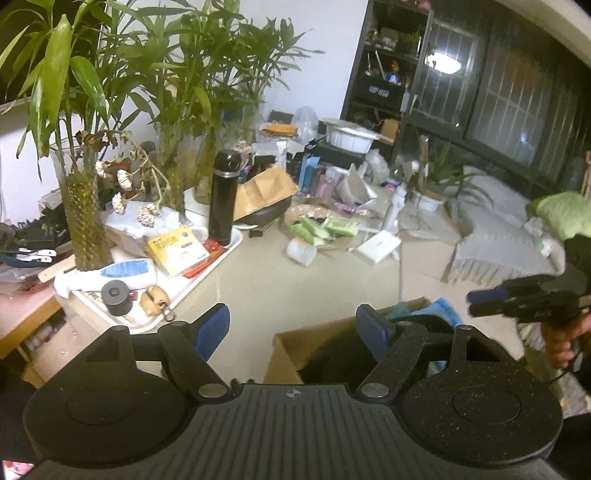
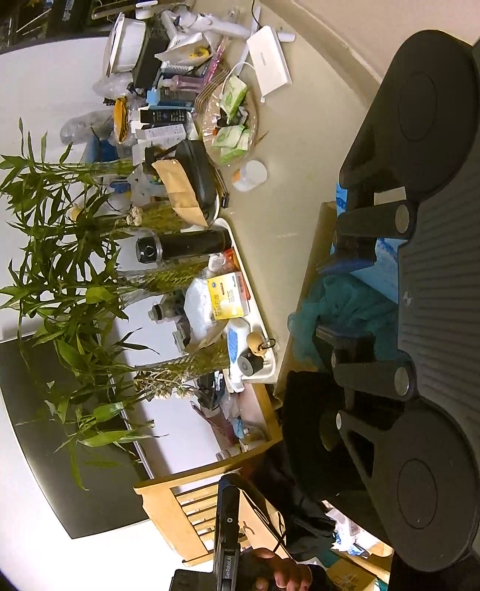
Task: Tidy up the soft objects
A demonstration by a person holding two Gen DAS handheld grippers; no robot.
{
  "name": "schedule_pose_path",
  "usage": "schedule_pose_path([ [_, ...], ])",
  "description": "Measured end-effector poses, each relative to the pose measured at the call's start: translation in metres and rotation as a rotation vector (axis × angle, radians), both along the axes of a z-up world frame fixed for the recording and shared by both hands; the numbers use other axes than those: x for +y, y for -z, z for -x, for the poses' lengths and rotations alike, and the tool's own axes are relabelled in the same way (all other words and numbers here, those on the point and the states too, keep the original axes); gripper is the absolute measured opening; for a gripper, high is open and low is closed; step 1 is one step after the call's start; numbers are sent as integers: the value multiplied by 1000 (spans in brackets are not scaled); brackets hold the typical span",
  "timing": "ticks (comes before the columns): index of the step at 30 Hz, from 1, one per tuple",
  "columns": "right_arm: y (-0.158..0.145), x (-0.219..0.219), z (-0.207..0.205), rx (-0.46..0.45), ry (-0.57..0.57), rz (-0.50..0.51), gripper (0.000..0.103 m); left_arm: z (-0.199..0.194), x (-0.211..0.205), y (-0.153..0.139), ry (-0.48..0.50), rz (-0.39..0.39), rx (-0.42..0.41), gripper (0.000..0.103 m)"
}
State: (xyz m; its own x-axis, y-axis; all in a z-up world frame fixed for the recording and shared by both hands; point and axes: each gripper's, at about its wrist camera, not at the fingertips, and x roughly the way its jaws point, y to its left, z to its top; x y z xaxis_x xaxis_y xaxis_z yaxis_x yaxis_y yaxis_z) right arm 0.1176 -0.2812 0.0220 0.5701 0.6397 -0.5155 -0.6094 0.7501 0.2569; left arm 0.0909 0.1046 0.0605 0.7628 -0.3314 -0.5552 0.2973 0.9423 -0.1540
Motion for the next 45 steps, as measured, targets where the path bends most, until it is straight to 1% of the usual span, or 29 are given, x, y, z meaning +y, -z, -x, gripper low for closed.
schedule_pose_path([
  [1,0,0,0,-2,2,1,49,-1,-1,1,-4,-23,5,75],
  [2,-1,0,1,-5,2,2,69,-2,-2,2,-6,-52,15,75],
  [3,-2,0,2,-12,6,5,96,-3,-3,4,-4,-81,29,75],
  [4,-3,0,4,-26,19,10,103,-5,-5,6,0,-113,49,75],
  [5,-4,0,5,-46,31,9,103,-7,-5,9,5,-142,71,75],
  [7,-5,-1,3,-44,36,15,103,-10,-6,15,4,-190,110,75],
  [12,-1,-7,-2,-26,69,16,103,-13,-8,27,27,-253,178,75],
  [19,3,-12,-1,-17,82,20,103,-16,-11,39,75,-303,237,75],
  [22,3,-12,-1,-16,86,19,103,-25,-10,54,116,-323,288,75],
  [24,2,-12,-1,-16,88,17,103,-34,-9,67,126,-338,326,74],
  [29,2,-11,0,-16,91,15,103,-56,-5,92,161,-333,404,73],
  [36,3,-12,1,-11,97,16,103,-72,-18,113,248,-384,431,70],
  [37,3,-13,1,-10,98,14,103,-74,-19,115,257,-389,433,66],
  [38,3,-13,1,-10,99,14,103,-75,-20,118,264,-388,437,58],
  [40,3,-14,2,-11,104,17,103,-78,-20,121,262,-383,445,53],
  [42,2,-14,2,-10,106,17,103,-78,-22,126,277,-388,444,44],
  [43,2,-15,3,-11,106,17,103,-78,-23,129,290,-389,444,36],
  [45,2,-15,3,-11,108,18,103,-76,-25,135,307,-391,437,24],
])
